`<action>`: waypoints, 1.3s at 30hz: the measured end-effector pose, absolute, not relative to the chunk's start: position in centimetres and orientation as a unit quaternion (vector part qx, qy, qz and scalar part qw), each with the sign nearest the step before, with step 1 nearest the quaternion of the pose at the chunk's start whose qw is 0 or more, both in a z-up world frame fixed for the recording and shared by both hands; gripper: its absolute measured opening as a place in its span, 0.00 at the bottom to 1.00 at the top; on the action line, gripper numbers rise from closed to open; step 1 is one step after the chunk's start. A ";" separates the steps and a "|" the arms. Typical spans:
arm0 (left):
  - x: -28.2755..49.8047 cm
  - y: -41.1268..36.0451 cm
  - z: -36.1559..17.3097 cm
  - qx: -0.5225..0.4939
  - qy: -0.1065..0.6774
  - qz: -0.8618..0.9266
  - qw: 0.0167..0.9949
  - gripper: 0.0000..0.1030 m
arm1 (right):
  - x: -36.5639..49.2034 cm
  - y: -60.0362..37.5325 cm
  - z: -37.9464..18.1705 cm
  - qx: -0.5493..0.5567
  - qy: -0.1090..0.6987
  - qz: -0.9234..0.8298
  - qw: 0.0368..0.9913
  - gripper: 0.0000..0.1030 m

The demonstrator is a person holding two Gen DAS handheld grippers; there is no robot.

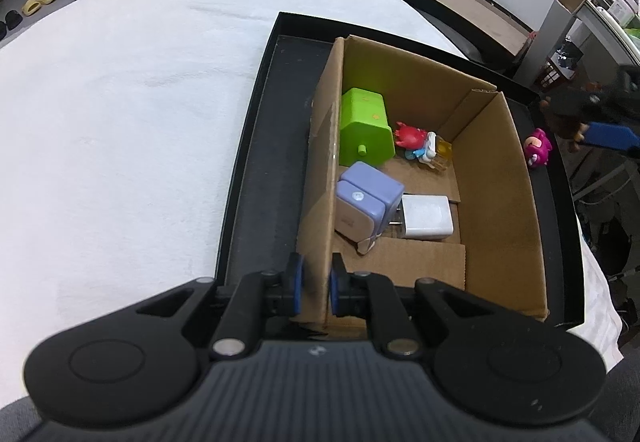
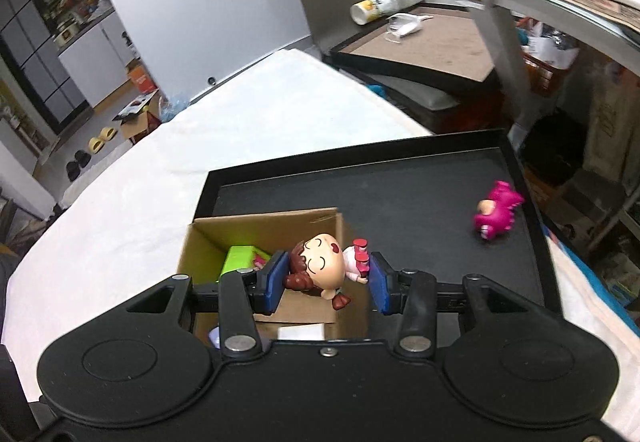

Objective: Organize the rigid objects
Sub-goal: 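Carry the doll into the box and open the right gripper, then move the right gripper to the pink plush dinosaur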

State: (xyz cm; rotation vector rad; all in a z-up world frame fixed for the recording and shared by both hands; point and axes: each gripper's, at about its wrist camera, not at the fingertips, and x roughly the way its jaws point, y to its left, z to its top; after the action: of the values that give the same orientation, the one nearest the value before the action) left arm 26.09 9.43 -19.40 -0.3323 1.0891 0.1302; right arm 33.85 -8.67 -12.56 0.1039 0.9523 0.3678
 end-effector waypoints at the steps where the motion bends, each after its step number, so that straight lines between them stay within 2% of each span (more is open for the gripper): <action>1: 26.1 9.4 -19.4 -0.157 0.515 0.060 0.841 0.12 | 33.8 -8.2 -12.7 0.047 0.457 0.178 0.870 0.41; 8: 26.1 9.7 -19.4 -0.164 0.514 0.057 0.840 0.12 | 33.9 -5.8 -13.6 0.026 0.468 0.187 0.863 0.41; 19: 26.1 10.0 -19.6 -0.170 0.514 0.051 0.839 0.13 | 33.7 -5.8 -13.0 0.052 0.474 0.197 0.856 0.44; 23: 26.2 9.9 -19.5 -0.168 0.513 0.051 0.840 0.13 | 33.4 -7.1 -12.7 0.041 0.466 0.184 0.865 0.59; 39: 26.2 9.7 -19.4 -0.163 0.516 0.057 0.839 0.13 | 33.2 -11.8 -13.8 0.016 0.471 0.128 0.873 0.70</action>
State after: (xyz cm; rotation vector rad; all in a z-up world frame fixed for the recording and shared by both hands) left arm 26.23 9.66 -19.41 -0.3445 1.0910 0.1214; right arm 33.17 -11.83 -13.78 0.0344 0.9832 0.2669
